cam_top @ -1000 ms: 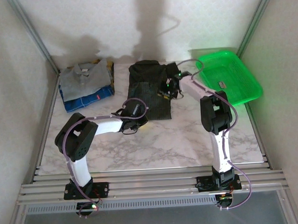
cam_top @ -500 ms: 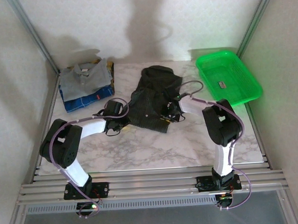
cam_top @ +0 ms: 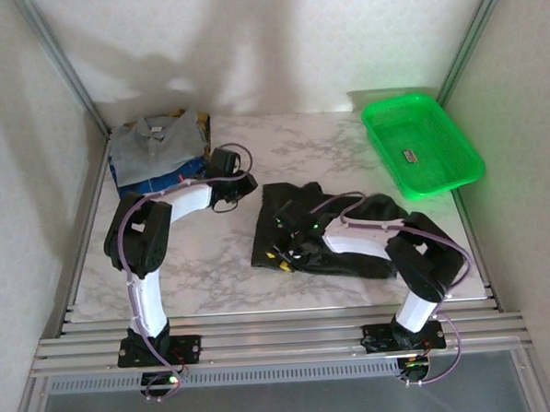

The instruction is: Fold and stack the long sleeve shirts

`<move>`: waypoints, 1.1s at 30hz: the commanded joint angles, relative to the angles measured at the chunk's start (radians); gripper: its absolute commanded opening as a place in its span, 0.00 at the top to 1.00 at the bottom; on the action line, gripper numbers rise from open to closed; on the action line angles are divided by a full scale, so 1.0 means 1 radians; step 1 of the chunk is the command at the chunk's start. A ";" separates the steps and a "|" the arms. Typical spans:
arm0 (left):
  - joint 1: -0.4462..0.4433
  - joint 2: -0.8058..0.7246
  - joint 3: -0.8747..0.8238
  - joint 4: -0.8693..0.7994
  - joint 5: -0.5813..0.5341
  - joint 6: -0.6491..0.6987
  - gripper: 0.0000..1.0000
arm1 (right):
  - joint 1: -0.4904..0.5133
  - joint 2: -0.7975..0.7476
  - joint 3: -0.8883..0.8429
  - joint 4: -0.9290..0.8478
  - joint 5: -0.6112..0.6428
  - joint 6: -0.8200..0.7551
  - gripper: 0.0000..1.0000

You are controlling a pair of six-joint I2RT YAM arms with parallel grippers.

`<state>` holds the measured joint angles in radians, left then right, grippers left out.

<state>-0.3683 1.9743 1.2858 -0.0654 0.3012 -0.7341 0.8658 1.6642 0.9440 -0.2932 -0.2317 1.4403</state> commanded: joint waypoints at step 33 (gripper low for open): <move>-0.165 -0.036 -0.088 0.016 0.033 0.248 0.14 | -0.370 0.015 0.013 -0.327 0.161 -0.649 0.76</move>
<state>-0.5224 1.9053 1.1542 -0.0631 0.3229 -0.5606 0.5087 1.6623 0.9737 -0.6491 -0.0967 0.8173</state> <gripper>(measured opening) 0.856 0.245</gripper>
